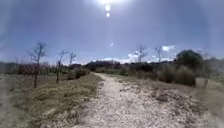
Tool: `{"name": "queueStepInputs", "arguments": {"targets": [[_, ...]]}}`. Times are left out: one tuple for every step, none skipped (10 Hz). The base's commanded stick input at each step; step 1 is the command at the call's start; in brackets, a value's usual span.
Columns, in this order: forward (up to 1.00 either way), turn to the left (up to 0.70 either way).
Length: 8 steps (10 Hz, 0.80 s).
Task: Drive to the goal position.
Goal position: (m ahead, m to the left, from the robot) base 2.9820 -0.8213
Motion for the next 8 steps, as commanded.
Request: {"name": "queueStepInputs", "arguments": {"targets": [[0.5, -0.21], [0.5, 0.0], [0.5, 0.0], [0.5, 0.0], [0.5, 0.0], [0.5, 0.0], [0.5, 0.0], [0.5, 0.0]]}}
